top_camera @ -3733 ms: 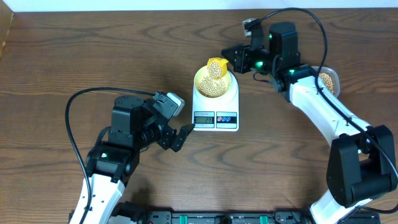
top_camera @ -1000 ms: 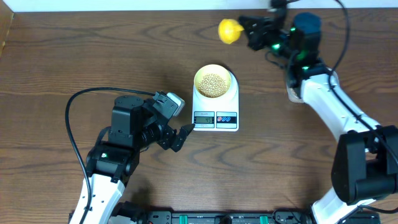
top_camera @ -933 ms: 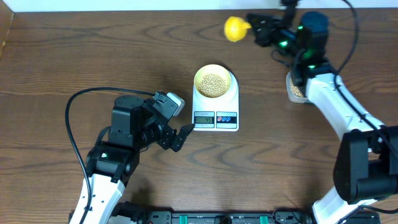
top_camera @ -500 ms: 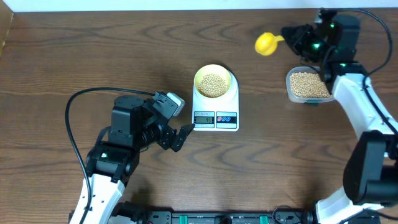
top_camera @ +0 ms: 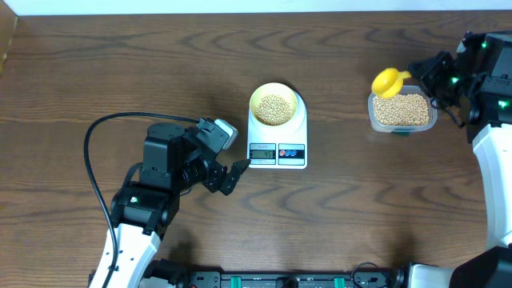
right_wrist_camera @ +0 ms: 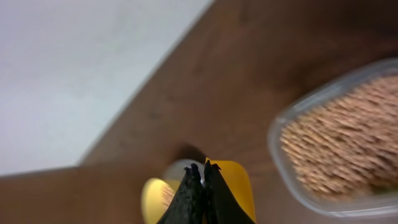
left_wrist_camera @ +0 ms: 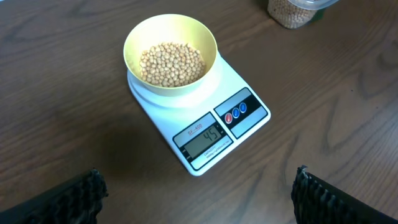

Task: Scoop item into bowl and weigh 50g on scale
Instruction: 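Dip and drag the scoop through the soybeans with the right gripper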

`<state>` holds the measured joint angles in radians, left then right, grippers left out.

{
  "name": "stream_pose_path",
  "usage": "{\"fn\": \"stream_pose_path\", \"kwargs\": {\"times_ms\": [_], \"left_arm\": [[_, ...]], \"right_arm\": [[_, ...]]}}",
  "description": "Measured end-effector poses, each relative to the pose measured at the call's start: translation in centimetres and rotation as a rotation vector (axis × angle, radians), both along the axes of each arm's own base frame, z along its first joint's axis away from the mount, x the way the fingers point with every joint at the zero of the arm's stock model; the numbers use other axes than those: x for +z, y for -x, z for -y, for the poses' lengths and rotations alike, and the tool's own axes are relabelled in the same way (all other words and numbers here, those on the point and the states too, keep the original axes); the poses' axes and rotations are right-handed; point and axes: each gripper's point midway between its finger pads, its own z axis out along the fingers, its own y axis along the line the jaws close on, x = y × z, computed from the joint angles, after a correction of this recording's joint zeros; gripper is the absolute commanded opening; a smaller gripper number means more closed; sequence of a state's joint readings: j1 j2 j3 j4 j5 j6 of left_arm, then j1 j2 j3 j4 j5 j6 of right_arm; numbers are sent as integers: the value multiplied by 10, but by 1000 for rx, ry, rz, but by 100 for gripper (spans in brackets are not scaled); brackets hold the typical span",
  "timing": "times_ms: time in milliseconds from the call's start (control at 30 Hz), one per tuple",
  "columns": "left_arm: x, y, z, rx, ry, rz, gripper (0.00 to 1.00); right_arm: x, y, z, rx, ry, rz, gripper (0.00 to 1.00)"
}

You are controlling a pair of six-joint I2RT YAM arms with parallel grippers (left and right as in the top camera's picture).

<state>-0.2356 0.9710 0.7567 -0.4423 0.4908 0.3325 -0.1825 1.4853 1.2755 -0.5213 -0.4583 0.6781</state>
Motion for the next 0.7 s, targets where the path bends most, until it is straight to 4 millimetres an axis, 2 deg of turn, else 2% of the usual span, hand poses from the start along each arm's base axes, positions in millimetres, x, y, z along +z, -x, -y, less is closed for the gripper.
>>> {"fn": "stream_pose_path", "kwargs": {"times_ms": [267,533,700], "left_arm": [[0,0,0,0,0,0,98],[0,0,0,0,0,1,98],[0,0,0,0,0,0,98]], "right_arm": [[-35,24,19,13,191,-141,2],[-40,16,42,-18,344,-129,1],[-53,4,41,9,411,-132,1]]}}
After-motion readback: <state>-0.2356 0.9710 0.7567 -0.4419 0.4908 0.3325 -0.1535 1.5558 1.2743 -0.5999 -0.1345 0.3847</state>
